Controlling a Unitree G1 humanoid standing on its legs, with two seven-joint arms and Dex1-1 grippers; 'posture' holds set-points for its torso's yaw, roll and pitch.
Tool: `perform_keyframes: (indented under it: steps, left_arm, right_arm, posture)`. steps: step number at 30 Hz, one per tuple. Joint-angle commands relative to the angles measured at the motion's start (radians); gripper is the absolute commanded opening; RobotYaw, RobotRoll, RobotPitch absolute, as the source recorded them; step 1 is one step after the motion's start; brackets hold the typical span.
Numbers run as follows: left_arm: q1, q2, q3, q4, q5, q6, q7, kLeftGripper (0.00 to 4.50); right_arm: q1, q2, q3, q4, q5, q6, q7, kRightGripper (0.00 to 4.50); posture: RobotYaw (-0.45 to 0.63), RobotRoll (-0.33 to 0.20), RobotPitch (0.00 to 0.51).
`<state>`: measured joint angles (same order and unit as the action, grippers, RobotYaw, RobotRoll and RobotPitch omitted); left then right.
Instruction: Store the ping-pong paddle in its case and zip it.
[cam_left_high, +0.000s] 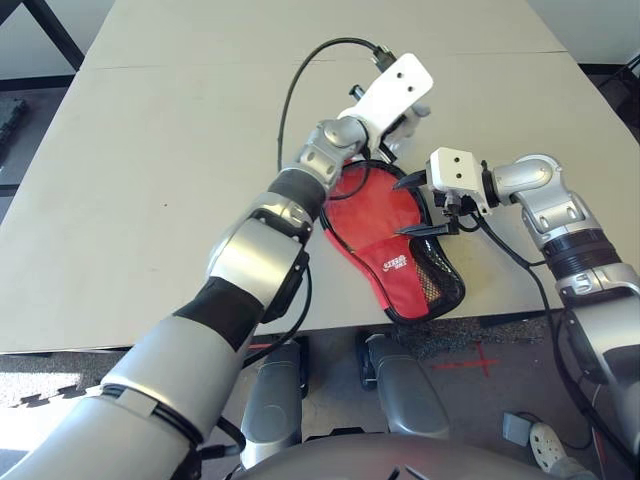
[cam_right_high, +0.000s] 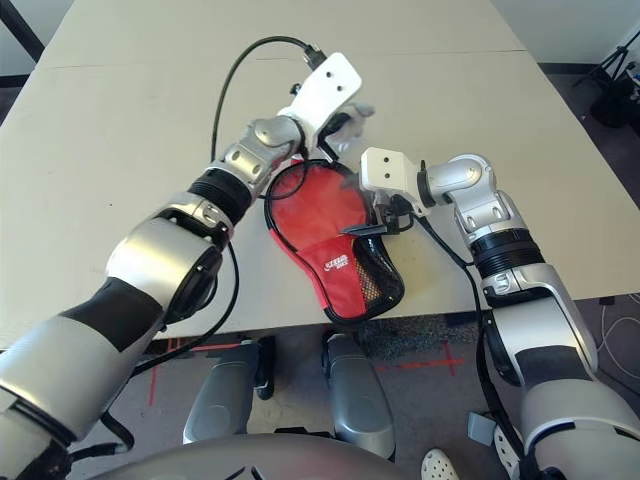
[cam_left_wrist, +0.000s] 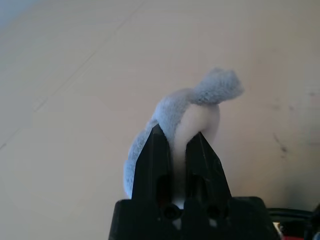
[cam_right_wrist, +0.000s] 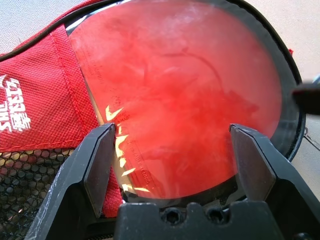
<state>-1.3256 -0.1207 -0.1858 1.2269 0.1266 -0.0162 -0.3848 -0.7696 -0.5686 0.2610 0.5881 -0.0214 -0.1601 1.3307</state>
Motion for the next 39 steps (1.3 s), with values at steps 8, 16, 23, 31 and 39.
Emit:
perform_keyframes:
  steps: [8,16,23,31,39]
  left_arm:
    - [0.028,-0.161,-0.047,-0.102,0.003,-0.04,-0.115,0.05]
    - [0.029,-0.126,-0.054,-0.127,0.001,-0.035,-0.143,2.21]
    - [-0.018,-0.054,-0.01,-0.122,-0.016,-0.039,-0.143,4.44]
    - [-0.035,0.061,0.021,-0.136,-0.007,-0.044,-0.173,4.44]
    - [0.007,0.198,0.026,-0.202,-0.006,-0.041,-0.21,4.44]
  right_arm:
    - [0.098,0.023,0.105,0.056,-0.101,0.038,-0.026,4.5]
    - [0.099,0.023,0.106,0.053,-0.102,0.04,-0.029,4.5]
    - [0.097,0.026,0.109,0.062,-0.105,0.034,-0.034,4.5]
    - [0.091,0.032,0.11,0.076,-0.109,0.025,-0.038,4.5]
    - [0.082,0.04,0.112,0.089,-0.112,0.018,-0.043,4.5]
  posture:
    - [0.0,0.0,0.241]
    - [0.0,0.0,0.238]
    - [0.01,0.0,0.233]
    - [0.03,0.0,0.233]
    - [0.04,0.0,0.23]
